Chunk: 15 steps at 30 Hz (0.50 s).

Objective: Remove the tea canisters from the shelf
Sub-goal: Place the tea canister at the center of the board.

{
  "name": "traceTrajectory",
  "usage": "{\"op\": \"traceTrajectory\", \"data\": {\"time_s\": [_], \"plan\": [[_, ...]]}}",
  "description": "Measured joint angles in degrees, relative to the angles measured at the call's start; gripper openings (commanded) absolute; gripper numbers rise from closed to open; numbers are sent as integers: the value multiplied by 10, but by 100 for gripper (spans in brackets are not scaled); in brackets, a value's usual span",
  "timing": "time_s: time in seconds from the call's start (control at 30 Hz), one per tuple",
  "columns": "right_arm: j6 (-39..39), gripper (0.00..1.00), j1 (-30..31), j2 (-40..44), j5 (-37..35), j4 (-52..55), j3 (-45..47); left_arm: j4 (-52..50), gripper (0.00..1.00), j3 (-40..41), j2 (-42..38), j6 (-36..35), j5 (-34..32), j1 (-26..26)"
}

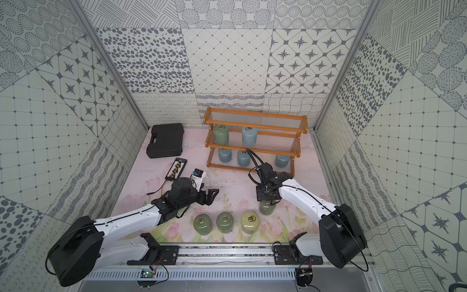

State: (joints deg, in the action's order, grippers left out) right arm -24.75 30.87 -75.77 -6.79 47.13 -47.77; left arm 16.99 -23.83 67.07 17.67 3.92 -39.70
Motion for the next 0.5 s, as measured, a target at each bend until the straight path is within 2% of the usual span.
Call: {"op": "traceTrajectory", "data": {"time_s": [0.5], "plan": [[-93, 71, 44, 8, -50, 95, 8, 0, 100, 5, -1, 0, 2, 0]]}}
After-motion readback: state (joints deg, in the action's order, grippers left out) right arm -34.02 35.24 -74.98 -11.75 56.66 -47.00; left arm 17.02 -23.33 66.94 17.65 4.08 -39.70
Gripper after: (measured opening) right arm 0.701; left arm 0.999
